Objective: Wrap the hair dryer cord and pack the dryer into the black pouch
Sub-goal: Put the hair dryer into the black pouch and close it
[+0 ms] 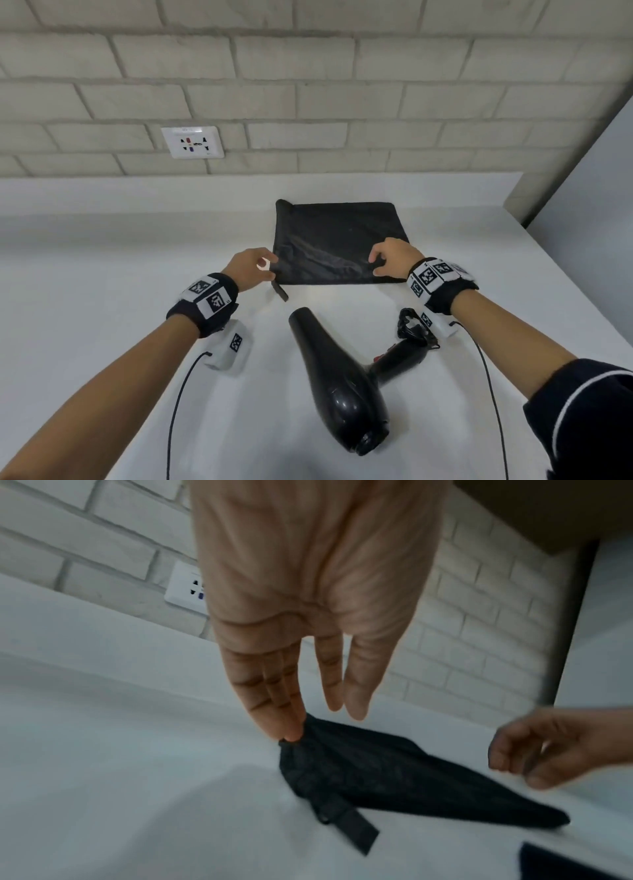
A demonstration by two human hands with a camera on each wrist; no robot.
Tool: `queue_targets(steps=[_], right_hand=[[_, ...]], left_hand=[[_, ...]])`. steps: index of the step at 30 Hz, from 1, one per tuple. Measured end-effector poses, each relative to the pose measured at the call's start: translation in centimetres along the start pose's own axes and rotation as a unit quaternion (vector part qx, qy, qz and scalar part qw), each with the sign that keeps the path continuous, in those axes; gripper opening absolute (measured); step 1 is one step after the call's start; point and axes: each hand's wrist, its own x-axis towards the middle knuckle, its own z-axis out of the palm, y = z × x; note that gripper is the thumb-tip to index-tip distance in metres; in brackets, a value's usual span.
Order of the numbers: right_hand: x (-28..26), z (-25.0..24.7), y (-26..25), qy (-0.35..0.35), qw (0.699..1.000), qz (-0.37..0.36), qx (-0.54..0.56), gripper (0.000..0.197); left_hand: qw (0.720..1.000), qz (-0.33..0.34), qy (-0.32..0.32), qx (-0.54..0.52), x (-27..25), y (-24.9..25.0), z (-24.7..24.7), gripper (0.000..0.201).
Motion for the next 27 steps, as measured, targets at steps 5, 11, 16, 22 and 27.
queue_targets(steps=[5,11,16,22,27], right_hand=[[2.3,0.9,-2.5,-0.054,0.997,-0.032,-0.052,0.028],[4.1,2.0,-3.4,-0.092,0.990,-0.029,-0.101,0.011],[4.5,1.9,-3.6,-0.068,0.988,-0.020,-0.137,0.010],[4.3,0.6,-4.5,0.016,0.999,-0.021,-0.039,0.009],[3.3,0.0,-7.7,0.045,0.985,-0.088,0.143,0.022]], left_hand=[[0.989,0.028,-0.048,0.138,1.8,0.4,1.6,0.044],[0.977,0.037,-0.077,0.196,3.5,-0.4,3.1,0.035],[0.996,0.034,-0.044,0.067,4.4,-1.0,2.6,0.013],[0.973,0.001,0.018,-0.231,4.0,0.1,0.9,0.013],[0.942,0.013,0.030,-0.334,3.4,2.4,0.3,0.005]])
